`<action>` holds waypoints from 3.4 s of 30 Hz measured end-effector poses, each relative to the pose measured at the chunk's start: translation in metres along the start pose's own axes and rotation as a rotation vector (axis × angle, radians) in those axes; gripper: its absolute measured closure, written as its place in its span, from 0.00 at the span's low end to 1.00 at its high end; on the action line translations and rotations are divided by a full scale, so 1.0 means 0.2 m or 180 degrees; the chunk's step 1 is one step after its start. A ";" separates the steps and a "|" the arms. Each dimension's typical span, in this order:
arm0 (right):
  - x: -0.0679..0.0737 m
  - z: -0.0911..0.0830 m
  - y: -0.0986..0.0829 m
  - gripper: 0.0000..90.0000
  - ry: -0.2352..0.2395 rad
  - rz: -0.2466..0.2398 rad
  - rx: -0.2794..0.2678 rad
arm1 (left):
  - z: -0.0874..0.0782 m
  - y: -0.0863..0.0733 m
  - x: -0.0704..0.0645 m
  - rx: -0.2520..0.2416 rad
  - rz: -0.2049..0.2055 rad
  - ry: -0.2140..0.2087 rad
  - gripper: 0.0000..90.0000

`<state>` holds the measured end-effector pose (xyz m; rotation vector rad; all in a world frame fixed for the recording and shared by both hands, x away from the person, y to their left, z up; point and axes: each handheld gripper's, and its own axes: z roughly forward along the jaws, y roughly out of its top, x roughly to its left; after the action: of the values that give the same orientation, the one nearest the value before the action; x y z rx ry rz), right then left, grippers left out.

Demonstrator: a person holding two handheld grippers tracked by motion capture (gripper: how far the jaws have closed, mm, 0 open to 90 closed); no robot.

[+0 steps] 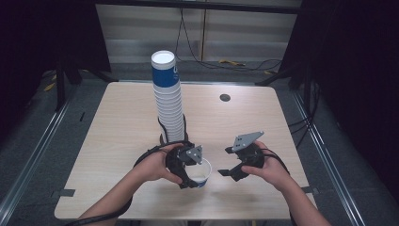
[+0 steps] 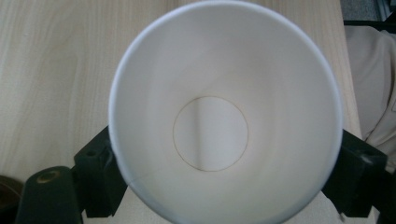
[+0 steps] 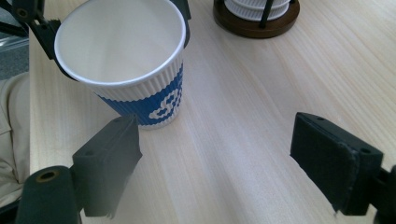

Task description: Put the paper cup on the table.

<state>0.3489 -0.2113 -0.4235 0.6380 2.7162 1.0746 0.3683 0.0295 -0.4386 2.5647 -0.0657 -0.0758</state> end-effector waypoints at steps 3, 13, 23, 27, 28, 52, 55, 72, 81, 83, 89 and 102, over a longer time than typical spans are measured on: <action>0.00 0.00 -0.01 0.17 -0.0004 0.0010 0.0010 | 0.00 -0.01 0.00 0.0004 -0.0011 -0.0002 0.18; 0.00 0.00 -0.03 0.17 -0.0011 0.0045 -0.0029 | -0.05 -0.09 0.01 -0.0042 -0.0174 0.0078 0.18; -0.01 0.00 -0.09 0.17 -0.0025 0.0106 -0.0033 | -0.12 -0.19 0.04 -0.0054 -0.0358 0.0201 0.18; -0.01 -0.01 -0.11 0.17 -0.0067 0.0133 -0.0053 | -0.14 -0.23 0.05 -0.0105 -0.0414 0.0240 0.18; -0.01 -0.02 -0.12 0.17 -0.0070 0.0144 -0.0057 | -0.14 -0.25 0.05 -0.0117 -0.0439 0.0261 0.18; -0.05 -0.08 -0.31 0.17 -0.0224 0.0389 -0.0089 | -0.20 -0.50 0.07 -0.0209 -0.0789 0.0454 0.18; -0.05 -0.09 -0.34 0.17 -0.0237 0.0429 -0.0109 | -0.21 -0.53 0.08 -0.0267 -0.0859 0.0481 0.18; -0.07 -0.12 -0.45 0.17 -0.0407 0.0590 -0.0221 | -0.27 -0.65 0.09 -0.0480 -0.1048 0.0521 0.18; -0.08 -0.13 -0.51 0.17 -0.0483 0.0653 -0.0230 | -0.31 -0.73 0.11 -0.0562 -0.1157 0.0594 0.18; -0.08 -0.13 -0.52 0.17 -0.0503 0.0675 -0.0230 | -0.32 -0.74 0.11 -0.0552 -0.1192 0.0622 0.18; -0.09 -0.14 -0.56 0.17 -0.0569 0.0698 -0.0211 | -0.33 -0.81 0.12 -0.0573 -0.1234 0.0768 0.18; -0.13 -0.14 -0.64 0.17 -0.0723 0.0776 -0.0118 | -0.33 -0.94 0.14 -0.0512 -0.1320 0.0981 0.18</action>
<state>0.3215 -0.3231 -0.4917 1.0381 2.4654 1.0274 0.4062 0.2208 -0.4874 2.3608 0.5653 0.1519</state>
